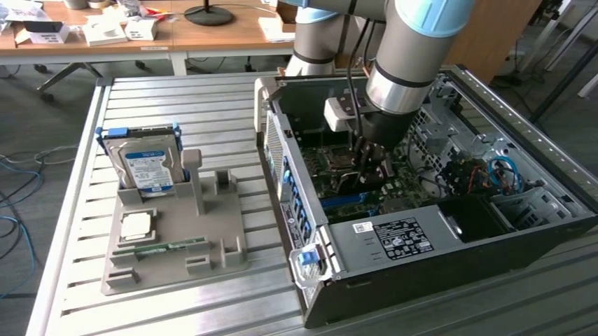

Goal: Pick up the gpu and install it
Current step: 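Insert the gpu into the slot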

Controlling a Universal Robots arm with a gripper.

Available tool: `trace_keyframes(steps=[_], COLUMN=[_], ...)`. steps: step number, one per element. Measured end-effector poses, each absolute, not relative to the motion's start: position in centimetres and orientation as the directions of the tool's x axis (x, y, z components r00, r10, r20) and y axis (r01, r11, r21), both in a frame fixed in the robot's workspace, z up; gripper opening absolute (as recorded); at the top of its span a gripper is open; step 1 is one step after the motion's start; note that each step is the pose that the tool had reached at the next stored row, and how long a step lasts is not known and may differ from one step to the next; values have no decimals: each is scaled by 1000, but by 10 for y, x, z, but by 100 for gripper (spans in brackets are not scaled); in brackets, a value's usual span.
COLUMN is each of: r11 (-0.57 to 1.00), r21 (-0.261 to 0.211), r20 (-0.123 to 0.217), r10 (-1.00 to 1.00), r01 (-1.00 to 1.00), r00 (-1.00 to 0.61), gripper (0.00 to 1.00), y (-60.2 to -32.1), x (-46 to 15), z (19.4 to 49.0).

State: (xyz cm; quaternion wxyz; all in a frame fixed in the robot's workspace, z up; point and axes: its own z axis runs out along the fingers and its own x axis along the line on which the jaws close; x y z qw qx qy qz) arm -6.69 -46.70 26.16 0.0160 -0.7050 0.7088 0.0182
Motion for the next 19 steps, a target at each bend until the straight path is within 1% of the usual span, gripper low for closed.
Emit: trace_keyframes(steps=[19], r11=[5], r21=[3], r20=[-49], r10=[-999], r01=[-1000], r00=[-5], gripper=[26], y=[-467], x=[-68], z=[259])
